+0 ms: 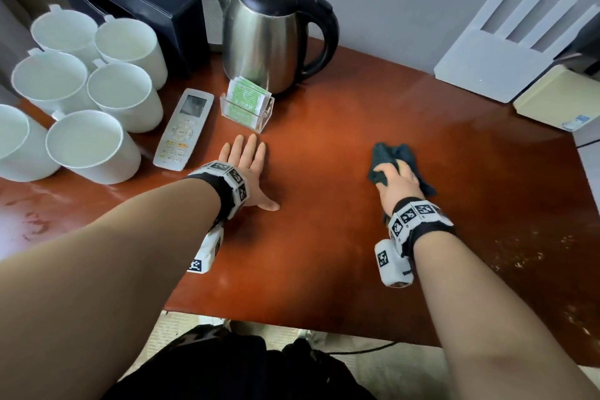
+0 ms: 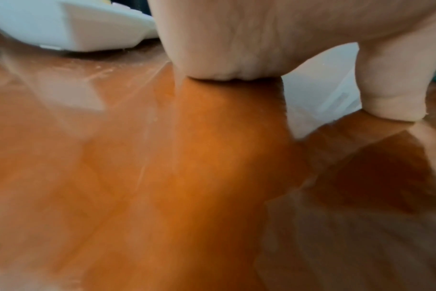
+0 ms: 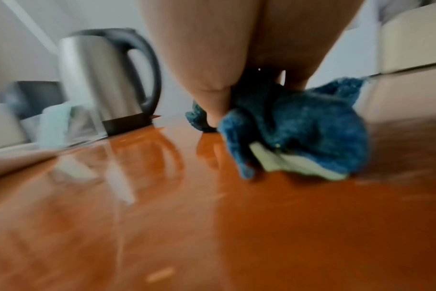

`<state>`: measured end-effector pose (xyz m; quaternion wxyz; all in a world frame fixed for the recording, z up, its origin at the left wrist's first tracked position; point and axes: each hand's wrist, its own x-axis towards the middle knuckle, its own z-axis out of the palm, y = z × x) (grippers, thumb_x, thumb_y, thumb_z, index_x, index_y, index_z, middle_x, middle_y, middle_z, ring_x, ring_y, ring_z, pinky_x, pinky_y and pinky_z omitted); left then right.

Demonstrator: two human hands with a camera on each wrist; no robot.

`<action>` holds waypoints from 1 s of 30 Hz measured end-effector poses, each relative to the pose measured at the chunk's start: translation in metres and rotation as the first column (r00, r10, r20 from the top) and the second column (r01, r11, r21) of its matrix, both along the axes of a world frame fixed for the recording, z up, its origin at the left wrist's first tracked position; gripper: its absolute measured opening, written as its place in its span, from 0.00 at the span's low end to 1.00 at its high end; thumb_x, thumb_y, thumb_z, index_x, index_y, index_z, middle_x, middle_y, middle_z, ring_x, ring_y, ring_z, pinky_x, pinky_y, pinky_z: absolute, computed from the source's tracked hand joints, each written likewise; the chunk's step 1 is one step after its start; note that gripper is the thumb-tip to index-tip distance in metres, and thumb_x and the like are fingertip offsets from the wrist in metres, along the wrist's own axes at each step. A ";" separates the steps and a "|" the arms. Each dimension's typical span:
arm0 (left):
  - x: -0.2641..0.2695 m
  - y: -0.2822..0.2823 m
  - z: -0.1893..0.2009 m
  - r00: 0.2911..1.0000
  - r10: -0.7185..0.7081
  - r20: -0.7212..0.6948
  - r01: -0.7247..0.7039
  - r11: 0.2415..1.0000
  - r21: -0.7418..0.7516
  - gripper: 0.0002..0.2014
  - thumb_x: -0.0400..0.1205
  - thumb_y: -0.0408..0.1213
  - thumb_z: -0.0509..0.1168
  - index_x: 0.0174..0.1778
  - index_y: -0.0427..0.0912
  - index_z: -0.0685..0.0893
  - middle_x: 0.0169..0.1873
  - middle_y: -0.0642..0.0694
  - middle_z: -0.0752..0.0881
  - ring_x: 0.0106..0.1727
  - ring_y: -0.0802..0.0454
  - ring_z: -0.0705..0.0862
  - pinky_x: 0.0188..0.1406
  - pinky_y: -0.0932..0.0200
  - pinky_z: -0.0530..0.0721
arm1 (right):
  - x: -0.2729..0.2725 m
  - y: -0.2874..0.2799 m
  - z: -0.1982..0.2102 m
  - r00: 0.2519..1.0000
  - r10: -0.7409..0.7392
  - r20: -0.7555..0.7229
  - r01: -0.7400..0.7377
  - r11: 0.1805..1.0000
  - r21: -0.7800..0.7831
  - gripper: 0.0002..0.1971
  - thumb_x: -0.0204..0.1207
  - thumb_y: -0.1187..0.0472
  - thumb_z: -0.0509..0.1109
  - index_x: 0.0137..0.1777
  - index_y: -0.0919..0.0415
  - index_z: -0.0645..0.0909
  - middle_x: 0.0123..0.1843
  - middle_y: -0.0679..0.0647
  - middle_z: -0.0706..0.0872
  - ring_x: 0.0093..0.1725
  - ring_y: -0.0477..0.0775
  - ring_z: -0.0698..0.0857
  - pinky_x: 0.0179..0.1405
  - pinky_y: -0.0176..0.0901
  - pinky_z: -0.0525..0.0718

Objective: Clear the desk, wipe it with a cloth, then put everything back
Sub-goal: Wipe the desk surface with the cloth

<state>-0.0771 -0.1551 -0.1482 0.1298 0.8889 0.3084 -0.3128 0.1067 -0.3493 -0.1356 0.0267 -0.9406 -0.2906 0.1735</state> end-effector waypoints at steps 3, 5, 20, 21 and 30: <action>0.003 -0.007 0.006 0.998 0.066 0.001 -0.066 0.998 -0.005 0.61 0.70 0.65 0.68 0.82 0.44 0.31 0.81 0.44 0.29 0.82 0.44 0.29 0.80 0.45 0.34 | 0.021 -0.031 0.010 0.993 -0.116 -0.026 0.114 0.989 -0.090 0.14 0.80 0.67 0.58 0.63 0.55 0.75 0.76 0.59 0.65 0.69 0.67 0.70 0.63 0.54 0.74; 0.009 -0.020 0.011 0.991 0.133 0.012 -0.133 0.991 -0.020 0.59 0.71 0.64 0.68 0.83 0.45 0.34 0.81 0.42 0.31 0.82 0.43 0.30 0.80 0.43 0.35 | 0.030 -0.043 0.019 0.982 -0.145 -0.118 0.138 0.988 -0.063 0.13 0.80 0.67 0.60 0.62 0.57 0.75 0.73 0.61 0.68 0.61 0.66 0.76 0.58 0.49 0.75; 0.051 -0.113 0.001 0.938 0.344 0.046 -0.345 0.939 -0.003 0.57 0.72 0.68 0.64 0.82 0.48 0.33 0.81 0.42 0.30 0.82 0.41 0.31 0.80 0.41 0.35 | 0.058 -0.057 0.024 0.971 0.113 -0.210 -0.095 0.991 0.091 0.32 0.79 0.47 0.62 0.81 0.46 0.54 0.83 0.56 0.54 0.81 0.62 0.57 0.79 0.54 0.62; 0.051 -0.114 -0.001 0.936 0.349 0.054 -0.349 0.937 -0.012 0.57 0.72 0.69 0.63 0.82 0.48 0.32 0.81 0.43 0.29 0.82 0.42 0.30 0.81 0.42 0.34 | 0.052 -0.052 0.018 0.963 0.179 -0.200 -0.174 0.984 0.041 0.35 0.78 0.42 0.62 0.81 0.44 0.51 0.83 0.56 0.51 0.82 0.63 0.54 0.78 0.56 0.61; 0.052 -0.116 -0.007 0.936 0.350 0.028 -0.350 0.937 -0.006 0.58 0.71 0.71 0.61 0.81 0.49 0.29 0.80 0.45 0.27 0.81 0.43 0.29 0.80 0.43 0.33 | 0.055 -0.073 -0.009 0.944 0.331 0.013 -0.328 0.940 -0.095 0.16 0.82 0.61 0.57 0.68 0.47 0.69 0.78 0.57 0.58 0.73 0.63 0.62 0.60 0.55 0.74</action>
